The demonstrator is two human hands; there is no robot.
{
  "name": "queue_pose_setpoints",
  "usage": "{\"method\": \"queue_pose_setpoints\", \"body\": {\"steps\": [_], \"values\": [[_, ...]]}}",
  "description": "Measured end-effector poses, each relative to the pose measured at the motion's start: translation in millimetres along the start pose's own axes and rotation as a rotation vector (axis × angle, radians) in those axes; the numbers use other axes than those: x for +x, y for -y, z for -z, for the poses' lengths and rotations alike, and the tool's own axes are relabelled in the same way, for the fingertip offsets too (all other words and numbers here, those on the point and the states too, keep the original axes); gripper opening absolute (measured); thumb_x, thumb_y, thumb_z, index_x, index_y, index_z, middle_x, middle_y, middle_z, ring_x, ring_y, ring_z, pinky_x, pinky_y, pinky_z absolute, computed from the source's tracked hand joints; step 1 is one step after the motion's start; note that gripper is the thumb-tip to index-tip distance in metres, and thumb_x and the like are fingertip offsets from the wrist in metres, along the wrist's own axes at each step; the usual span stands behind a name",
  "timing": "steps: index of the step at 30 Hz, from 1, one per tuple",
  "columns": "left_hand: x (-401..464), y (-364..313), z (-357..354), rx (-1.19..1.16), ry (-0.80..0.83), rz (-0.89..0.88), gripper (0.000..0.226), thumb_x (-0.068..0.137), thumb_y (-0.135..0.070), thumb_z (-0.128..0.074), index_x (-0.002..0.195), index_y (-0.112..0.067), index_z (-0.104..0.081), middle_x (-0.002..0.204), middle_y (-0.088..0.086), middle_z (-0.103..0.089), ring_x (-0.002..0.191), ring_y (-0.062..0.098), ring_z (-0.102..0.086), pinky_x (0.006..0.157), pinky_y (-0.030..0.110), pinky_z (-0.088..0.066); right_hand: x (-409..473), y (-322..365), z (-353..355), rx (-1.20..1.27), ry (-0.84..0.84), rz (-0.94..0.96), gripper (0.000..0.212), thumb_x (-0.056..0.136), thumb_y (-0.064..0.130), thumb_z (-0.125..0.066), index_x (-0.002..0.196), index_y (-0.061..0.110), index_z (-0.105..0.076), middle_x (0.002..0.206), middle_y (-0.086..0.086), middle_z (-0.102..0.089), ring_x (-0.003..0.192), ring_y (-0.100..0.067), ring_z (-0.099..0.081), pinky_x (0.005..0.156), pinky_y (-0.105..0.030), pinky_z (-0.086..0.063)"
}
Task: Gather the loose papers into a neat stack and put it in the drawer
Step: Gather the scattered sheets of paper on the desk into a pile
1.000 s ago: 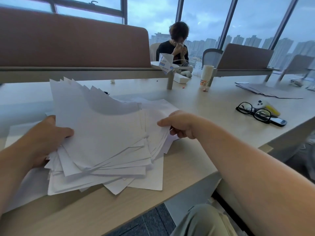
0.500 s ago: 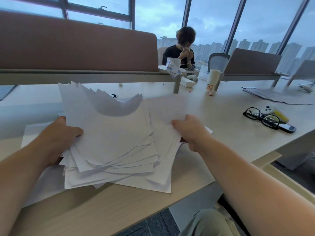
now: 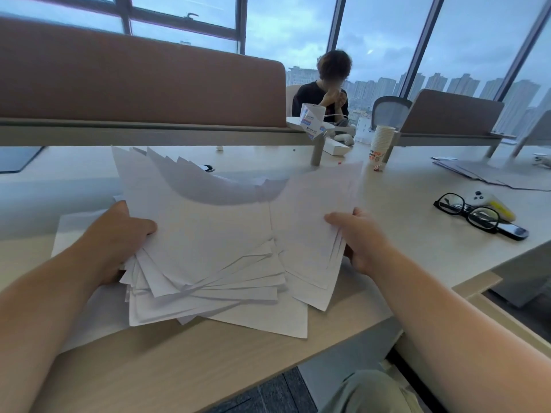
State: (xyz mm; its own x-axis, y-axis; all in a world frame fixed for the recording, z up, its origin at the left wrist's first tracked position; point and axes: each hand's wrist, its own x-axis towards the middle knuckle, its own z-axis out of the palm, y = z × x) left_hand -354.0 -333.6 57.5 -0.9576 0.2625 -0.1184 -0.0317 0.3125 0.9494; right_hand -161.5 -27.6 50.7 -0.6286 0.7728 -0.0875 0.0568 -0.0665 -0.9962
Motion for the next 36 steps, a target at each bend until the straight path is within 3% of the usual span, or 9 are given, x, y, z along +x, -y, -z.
{"method": "queue_pose_setpoints", "body": {"steps": [4, 6, 9, 12, 16, 21, 25, 30, 36], "values": [[1.6, 3.1, 2.2, -0.010, -0.012, -0.011, 0.040, 0.083, -0.011, -0.066, 0.123, -0.014, -0.062, 0.110, 0.018, -0.073, 0.090, 0.039, -0.075, 0.086, 0.061, -0.061, -12.2, -0.1, -3.5, -0.218, 0.096, -0.051, 0.014, 0.093, 0.001, -0.064, 0.098, 0.014, -0.067, 0.097, -0.017, -0.076, 0.087, -0.036, -0.075, 0.082, -0.047, -0.063], [5.5, 6.6, 3.1, 0.001, -0.015, -0.019, 0.044, 0.074, -0.018, -0.066, 0.118, -0.015, -0.064, 0.106, 0.016, -0.075, 0.089, 0.039, -0.075, 0.086, 0.062, -0.061, -13.1, 1.0, -0.9, -0.211, 0.097, -0.056, 0.009, 0.094, 0.006, -0.060, 0.097, 0.014, -0.064, 0.091, -0.015, -0.073, 0.079, -0.032, -0.073, 0.071, -0.042, -0.063], [1.7, 2.9, 1.0, 0.021, -0.024, -0.040, 0.025, 0.088, -0.008, -0.064, 0.113, -0.013, -0.065, 0.103, 0.017, -0.074, 0.086, 0.038, -0.073, 0.082, 0.053, -0.062, -10.8, 1.2, 5.1, -0.146, 0.091, -0.062, 0.013, 0.097, 0.007, -0.054, 0.103, 0.011, -0.065, 0.088, -0.014, -0.075, 0.072, -0.029, -0.073, 0.060, -0.037, -0.061], [2.8, 3.0, -1.8, 0.015, -0.015, -0.046, 0.022, 0.096, 0.000, -0.058, 0.114, -0.010, -0.065, 0.101, 0.017, -0.072, 0.080, 0.034, -0.069, 0.073, 0.038, -0.056, -4.8, -5.1, 10.6, -0.175, 0.024, -0.022, 0.014, 0.102, 0.011, -0.059, 0.111, 0.006, -0.068, 0.096, -0.016, -0.077, 0.080, -0.032, -0.075, 0.065, -0.041, -0.064], [1.6, 2.2, -1.9, 0.016, -0.009, -0.046, 0.018, 0.098, 0.003, -0.055, 0.096, -0.013, -0.063, 0.094, 0.014, -0.070, 0.079, 0.033, -0.067, 0.075, 0.037, -0.054, 2.6, -9.9, 21.6, -0.135, -0.119, 0.013, 0.018, 0.098, 0.021, -0.070, 0.108, 0.007, -0.069, 0.103, -0.018, -0.077, 0.091, -0.039, -0.075, 0.082, -0.056, -0.063], [-0.2, 2.3, -2.5, 0.031, -0.012, -0.044, 0.018, 0.098, 0.003, -0.054, 0.101, -0.011, -0.064, 0.091, 0.014, -0.068, 0.074, 0.033, -0.066, 0.067, 0.033, -0.052, 7.2, -6.3, 36.5, 0.031, -0.254, 0.091, 0.004, 0.097, 0.019, -0.071, 0.095, 0.016, -0.069, 0.097, -0.009, -0.077, 0.080, -0.026, -0.075, 0.065, -0.035, -0.062], [3.0, 2.3, -0.1, 0.026, -0.039, -0.041, 0.029, 0.095, -0.006, -0.061, 0.124, -0.010, -0.061, 0.106, 0.016, -0.071, 0.085, 0.039, -0.070, 0.067, 0.038, -0.056, 10.2, 0.4, 45.2, 0.077, -0.402, 0.190, 0.008, 0.096, 0.019, -0.070, 0.090, 0.015, -0.068, 0.099, -0.007, -0.076, 0.084, -0.026, -0.074, 0.066, -0.038, -0.063], [2.6, 3.0, 0.4, 0.032, -0.026, -0.038, 0.025, 0.093, -0.003, -0.060, 0.115, -0.013, -0.066, 0.102, 0.019, -0.074, 0.085, 0.041, -0.073, 0.076, 0.050, -0.062, 2.0, 5.7, 42.9, -0.113, -0.513, 0.345, 0.024, 0.092, 0.027, -0.068, 0.088, 0.003, -0.067, 0.086, -0.020, -0.073, 0.083, -0.039, -0.072, 0.070, -0.052, -0.061], [7.2, 7.6, 2.0, 0.009, -0.005, -0.027, 0.025, 0.089, -0.008, -0.062, 0.113, -0.018, -0.063, 0.102, 0.020, -0.074, 0.085, 0.043, -0.075, 0.078, 0.063, -0.062, -29.7, 11.0, 18.9, -0.487, -0.451, 0.635, 0.050, 0.099, 0.021, -0.065, 0.057, 0.014, -0.039, 0.052, 0.000, -0.041, 0.049, -0.020, -0.038, 0.051, -0.033, -0.030]]}}
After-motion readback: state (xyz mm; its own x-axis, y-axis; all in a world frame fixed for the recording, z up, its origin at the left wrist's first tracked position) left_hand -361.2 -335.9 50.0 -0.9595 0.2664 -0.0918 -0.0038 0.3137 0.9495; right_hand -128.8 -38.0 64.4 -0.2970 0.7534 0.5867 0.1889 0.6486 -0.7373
